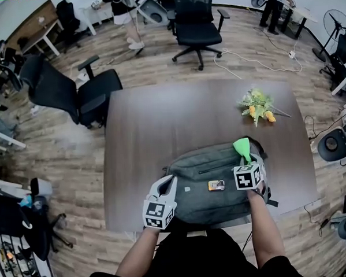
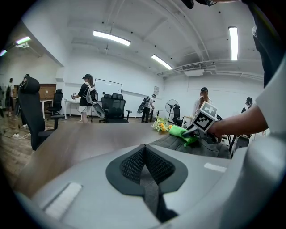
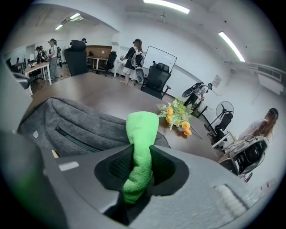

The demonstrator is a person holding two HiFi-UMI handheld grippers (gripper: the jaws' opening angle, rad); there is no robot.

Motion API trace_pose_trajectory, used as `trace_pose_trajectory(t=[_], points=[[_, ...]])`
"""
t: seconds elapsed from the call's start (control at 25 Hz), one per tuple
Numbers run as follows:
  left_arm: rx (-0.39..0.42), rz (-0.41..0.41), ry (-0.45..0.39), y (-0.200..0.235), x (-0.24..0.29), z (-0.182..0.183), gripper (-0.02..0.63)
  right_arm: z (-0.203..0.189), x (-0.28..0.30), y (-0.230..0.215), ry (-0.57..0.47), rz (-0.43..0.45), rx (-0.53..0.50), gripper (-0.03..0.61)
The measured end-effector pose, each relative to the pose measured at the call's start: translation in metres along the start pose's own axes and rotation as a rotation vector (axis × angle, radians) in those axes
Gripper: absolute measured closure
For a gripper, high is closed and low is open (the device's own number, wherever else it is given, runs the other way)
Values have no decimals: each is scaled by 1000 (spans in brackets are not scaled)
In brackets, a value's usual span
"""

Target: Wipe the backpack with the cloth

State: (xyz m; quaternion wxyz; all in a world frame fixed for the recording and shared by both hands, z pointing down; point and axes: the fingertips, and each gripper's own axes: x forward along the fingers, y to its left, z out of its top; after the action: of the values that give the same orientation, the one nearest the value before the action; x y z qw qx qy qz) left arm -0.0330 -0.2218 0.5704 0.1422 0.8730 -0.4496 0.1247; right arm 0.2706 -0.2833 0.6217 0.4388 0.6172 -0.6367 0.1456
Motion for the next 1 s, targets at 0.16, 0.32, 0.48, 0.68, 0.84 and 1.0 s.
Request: trace_pose_trajectory(t=[0.16,0.32,0.48,0.68,0.84,1.0], points=[[0,3,-2,-2,-2,-3,595,2,-5,-19,-11,-40,18,482],[0,13,-2,-4,-6,-5,595,0,-8,-30,-20,-63,12,481],[5,29,-21,-3,-12,0,595,11,-23,-24,-73,-39,26,482],[1,45,-35,-6,-21,-1,595,24,-48,10,-162,62,81,482],[-5,62,-33,-4,-30,-7,595,26,-61,56,-197,167,104,482],[-21,90,-18,1,-39,-19,595,23,-65,106,-200,264,111,480]])
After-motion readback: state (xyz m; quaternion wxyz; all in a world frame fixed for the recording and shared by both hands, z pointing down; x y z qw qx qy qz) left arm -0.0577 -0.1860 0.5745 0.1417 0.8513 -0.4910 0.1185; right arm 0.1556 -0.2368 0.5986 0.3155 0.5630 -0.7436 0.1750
